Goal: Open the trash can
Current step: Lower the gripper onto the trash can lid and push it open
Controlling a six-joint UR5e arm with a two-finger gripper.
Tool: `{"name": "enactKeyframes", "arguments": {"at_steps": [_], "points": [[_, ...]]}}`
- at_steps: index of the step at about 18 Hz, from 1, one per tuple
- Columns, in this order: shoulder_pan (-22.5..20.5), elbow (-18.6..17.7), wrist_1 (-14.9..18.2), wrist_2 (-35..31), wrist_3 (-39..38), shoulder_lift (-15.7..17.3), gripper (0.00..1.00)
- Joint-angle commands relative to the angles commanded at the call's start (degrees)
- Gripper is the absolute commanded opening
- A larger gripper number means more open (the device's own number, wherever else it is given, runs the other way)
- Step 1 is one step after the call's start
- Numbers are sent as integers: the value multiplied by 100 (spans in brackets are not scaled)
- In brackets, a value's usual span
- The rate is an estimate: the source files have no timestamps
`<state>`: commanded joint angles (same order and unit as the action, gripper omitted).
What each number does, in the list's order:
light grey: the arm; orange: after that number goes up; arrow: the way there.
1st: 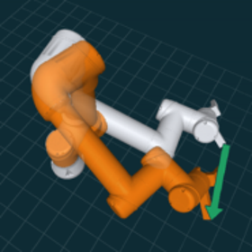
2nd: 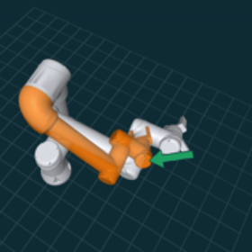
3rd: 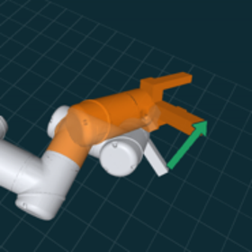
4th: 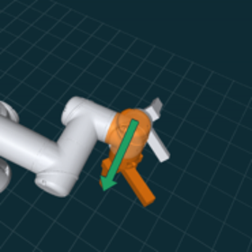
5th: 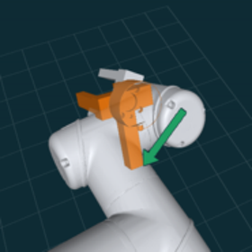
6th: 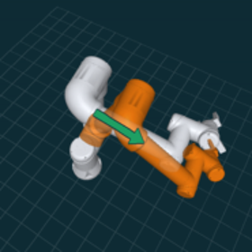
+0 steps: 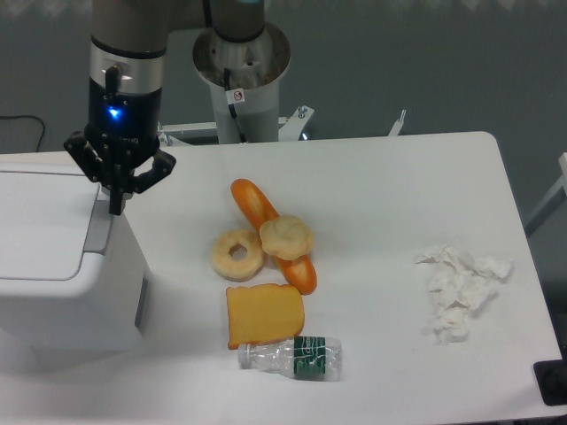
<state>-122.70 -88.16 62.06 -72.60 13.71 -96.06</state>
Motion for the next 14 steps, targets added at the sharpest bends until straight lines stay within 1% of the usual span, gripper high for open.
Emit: {"name": "enactKeyframes", "arguments": {"at_steps": [3, 14], "points": [[0, 62, -18, 0, -44, -141, 0], [35, 36, -18, -9, -79, -142, 0]]}}
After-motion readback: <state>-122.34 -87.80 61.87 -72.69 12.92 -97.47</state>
